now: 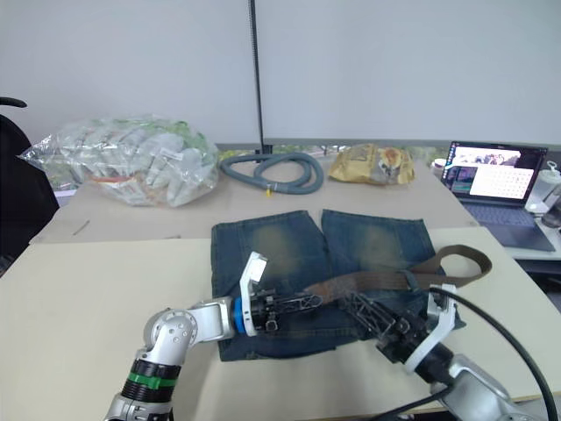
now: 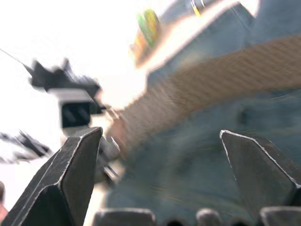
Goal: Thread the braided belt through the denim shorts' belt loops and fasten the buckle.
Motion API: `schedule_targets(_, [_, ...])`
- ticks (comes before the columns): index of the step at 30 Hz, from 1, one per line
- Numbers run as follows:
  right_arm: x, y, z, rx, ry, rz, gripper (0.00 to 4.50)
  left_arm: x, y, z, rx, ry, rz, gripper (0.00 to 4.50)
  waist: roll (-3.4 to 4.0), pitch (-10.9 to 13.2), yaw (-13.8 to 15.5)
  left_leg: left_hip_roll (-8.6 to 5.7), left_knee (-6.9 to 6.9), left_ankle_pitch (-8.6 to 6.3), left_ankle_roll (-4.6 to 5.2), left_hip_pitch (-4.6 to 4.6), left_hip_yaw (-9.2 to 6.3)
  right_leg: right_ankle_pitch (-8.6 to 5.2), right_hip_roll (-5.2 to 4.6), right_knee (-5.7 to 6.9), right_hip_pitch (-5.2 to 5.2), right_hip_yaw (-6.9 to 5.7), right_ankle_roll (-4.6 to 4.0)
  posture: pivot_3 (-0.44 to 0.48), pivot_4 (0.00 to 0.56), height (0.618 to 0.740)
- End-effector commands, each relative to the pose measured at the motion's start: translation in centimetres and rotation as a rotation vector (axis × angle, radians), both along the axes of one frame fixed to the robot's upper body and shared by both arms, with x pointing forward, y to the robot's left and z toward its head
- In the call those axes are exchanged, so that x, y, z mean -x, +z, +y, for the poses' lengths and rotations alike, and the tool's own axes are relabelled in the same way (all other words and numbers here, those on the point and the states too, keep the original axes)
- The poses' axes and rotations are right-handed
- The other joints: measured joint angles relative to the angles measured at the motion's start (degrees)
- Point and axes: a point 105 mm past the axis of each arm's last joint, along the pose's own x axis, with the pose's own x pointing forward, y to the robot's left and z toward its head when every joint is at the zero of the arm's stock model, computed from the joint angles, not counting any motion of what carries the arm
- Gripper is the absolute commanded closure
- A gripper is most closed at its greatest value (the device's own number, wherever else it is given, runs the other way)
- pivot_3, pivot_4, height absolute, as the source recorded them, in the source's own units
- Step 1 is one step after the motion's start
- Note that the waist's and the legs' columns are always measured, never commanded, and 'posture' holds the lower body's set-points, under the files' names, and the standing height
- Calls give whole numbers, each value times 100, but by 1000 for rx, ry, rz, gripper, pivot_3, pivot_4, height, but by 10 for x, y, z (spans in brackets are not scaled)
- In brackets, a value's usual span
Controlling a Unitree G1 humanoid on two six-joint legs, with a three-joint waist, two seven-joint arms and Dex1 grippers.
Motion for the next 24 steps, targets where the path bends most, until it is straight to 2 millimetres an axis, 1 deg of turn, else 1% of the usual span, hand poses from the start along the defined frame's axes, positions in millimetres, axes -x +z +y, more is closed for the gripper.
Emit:
schedule_targets(1, [-8,10,2,-112,-39,-22,19,3,15,-1,37,-28,-37,4500,0,0,-6,0,0,0,0,0,0,0,1,0,-1,-1,0,0,150,740])
schedule_targets(4, [-15,12,-1,-157,-65,-27,19,2,13,0,28,-24,-38,4500,1,0,-15,-1,0,0,0,0,0,0,10,2,-1,-2,0,0,150,740])
schedule_targets(5, [-17,13,-1,-172,-73,-30,260,1,13,0,22,-19,-41,4500,1,-1,-15,-1,0,0,0,0,0,0,15,2,-2,-2,0,0,150,740])
schedule_targets(7, [-18,15,-3,-183,-80,-38,814,1,12,0,20,-14,-44,4500,1,-1,-14,-2,-1,0,0,0,1,0,19,2,-1,-4,0,0,150,740])
schedule_targets(10, [-16,14,-2,-163,-71,-45,1877,0,11,0,17,-8,-43,4500,1,-1,-21,-2,-1,0,0,0,0,0,20,2,-1,-3,0,0,150,740])
schedule_targets(12, [-16,15,0,-165,-64,-45,2490,-1,9,0,10,-5,-44,4500,1,-1,-29,-1,-1,0,0,0,0,0,19,2,0,-3,0,0,150,740])
schedule_targets(16, [-16,14,-1,-163,-77,-40,3892,-2,8,-1,2,-1,-52,4500,1,-1,-33,-1,-1,0,0,0,0,0,19,2,-1,-2,0,0,150,740])
schedule_targets(17, [-16,14,-1,-160,-79,-40,4326,-2,8,-1,-1,2,-57,4500,1,-1,-32,-1,-1,0,0,0,0,0,19,2,-1,-2,0,0,150,740])
schedule_targets(18, [-15,14,-2,-150,-73,-42,4463,-4,7,-1,-9,11,-64,4500,1,-1,-32,-1,-1,0,0,0,0,0,19,2,-1,-2,0,0,150,740])
schedule_targets(19, [-14,13,-2,-134,-65,-43,4463,-5,6,-1,-18,13,-77,4500,1,-1,-29,-1,-1,0,0,0,0,0,19,2,-1,-1,0,0,150,740])
schedule_targets(21, [-13,12,-3,-104,-64,-44,4500,-5,5,-1,-30,13,-101,3724,1,-1,-30,-2,-1,0,0,0,1,0,17,1,0,-2,0,0,150,740])
schedule_targets(22, [-14,13,-6,-100,-82,-47,4500,-7,6,0,-40,28,-124,3481,1,-1,-34,-2,-1,0,0,0,0,0,16,1,0,-1,0,0,150,740])
schedule_targets(24, [-19,13,-17,-78,-134,-48,4500,-6,4,2,-88,34,-198,2847,2,-1,-40,0,-1,0,0,0,1,0,8,1,-1,0,-1,0,150,740])
